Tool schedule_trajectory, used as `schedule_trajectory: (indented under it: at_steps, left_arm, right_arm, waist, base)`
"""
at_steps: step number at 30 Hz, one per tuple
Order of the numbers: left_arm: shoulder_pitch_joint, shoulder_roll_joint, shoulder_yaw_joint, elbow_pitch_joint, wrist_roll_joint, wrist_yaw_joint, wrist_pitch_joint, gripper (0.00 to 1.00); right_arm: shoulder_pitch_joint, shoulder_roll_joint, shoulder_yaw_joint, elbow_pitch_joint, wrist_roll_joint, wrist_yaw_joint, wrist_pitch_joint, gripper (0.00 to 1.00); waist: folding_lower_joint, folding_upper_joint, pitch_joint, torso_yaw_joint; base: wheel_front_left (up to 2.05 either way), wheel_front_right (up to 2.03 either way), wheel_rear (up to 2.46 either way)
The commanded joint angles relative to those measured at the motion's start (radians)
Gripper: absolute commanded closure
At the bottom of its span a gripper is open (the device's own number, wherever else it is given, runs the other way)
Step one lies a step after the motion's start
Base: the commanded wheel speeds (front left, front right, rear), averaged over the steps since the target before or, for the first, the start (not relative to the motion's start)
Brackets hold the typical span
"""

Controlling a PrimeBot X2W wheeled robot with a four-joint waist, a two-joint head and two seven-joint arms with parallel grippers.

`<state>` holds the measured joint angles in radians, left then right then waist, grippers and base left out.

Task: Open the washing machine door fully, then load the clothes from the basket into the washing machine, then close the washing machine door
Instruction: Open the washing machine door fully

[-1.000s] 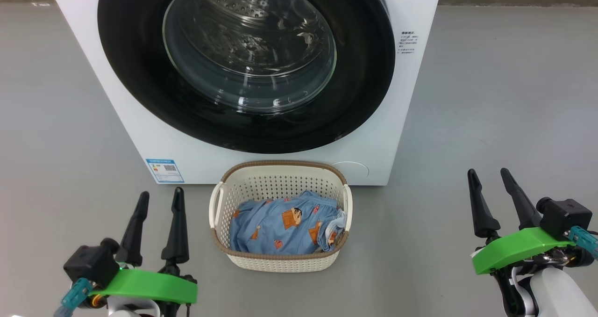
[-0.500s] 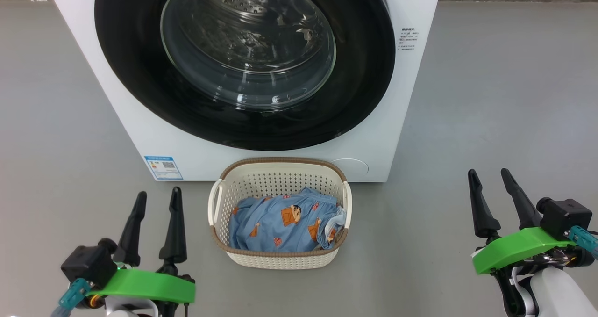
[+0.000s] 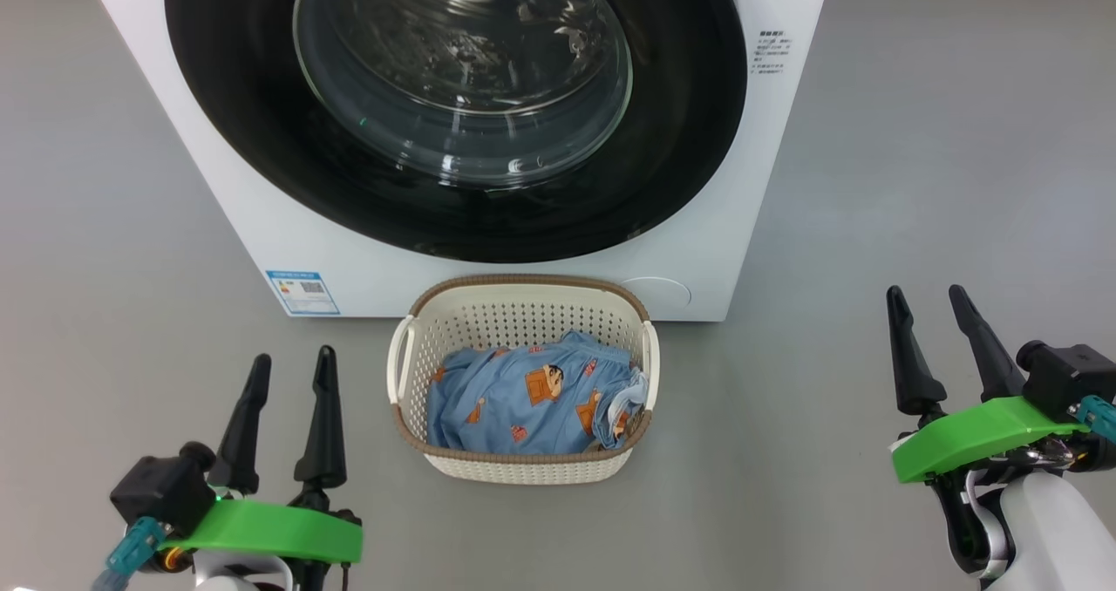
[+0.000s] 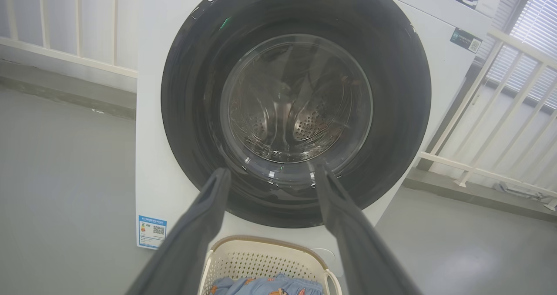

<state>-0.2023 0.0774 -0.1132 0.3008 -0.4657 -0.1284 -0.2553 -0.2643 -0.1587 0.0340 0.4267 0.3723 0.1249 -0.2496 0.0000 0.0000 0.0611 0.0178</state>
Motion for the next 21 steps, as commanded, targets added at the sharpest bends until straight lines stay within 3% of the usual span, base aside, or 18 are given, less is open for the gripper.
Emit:
schedule_trajectory:
  at_steps: [1, 3, 5, 6, 21]
  left_arm:
    - [-0.045, 0.022, 0.03, -0.03, -0.007, -0.002, -0.006, 0.0]
    - [-0.05, 0.021, 0.027, -0.03, -0.006, -0.002, -0.006, 0.0]
    - [-0.056, 0.022, 0.034, -0.029, 0.004, -0.002, -0.006, 0.0]
    - [-0.059, 0.021, 0.037, -0.031, 0.007, -0.002, -0.006, 0.0]
    - [-0.095, 0.026, 0.036, -0.063, 0.015, -0.002, -0.006, 0.0]
  right_arm:
    - [-0.039, -0.013, 0.018, -0.019, 0.008, 0.006, -0.012, 0.17]
    - [-0.048, -0.018, 0.012, -0.017, 0.011, 0.006, -0.012, 0.53]
    - [-0.058, -0.023, 0.007, -0.013, 0.016, 0.006, -0.012, 0.74]
    - [-0.064, -0.024, 0.004, -0.012, 0.017, 0.006, -0.012, 0.97]
    - [-0.174, -0.041, -0.027, -0.03, 0.124, 0.006, -0.012, 1.0]
  waist:
    - [0.0, 0.0, 0.011, 0.003]
    - [0.0, 0.0, 0.022, 0.006]
    - [0.0, 0.0, 0.033, 0.009]
    - [0.0, 0.0, 0.039, 0.011]
    - [0.0, 0.0, 0.123, 0.047]
  base:
    - [0.0, 0.0, 0.0]
    - [0.0, 0.0, 0.0]
    - [0.0, 0.0, 0.0]
    - [0.0, 0.0, 0.0]
    - [0.0, 0.0, 0.0]
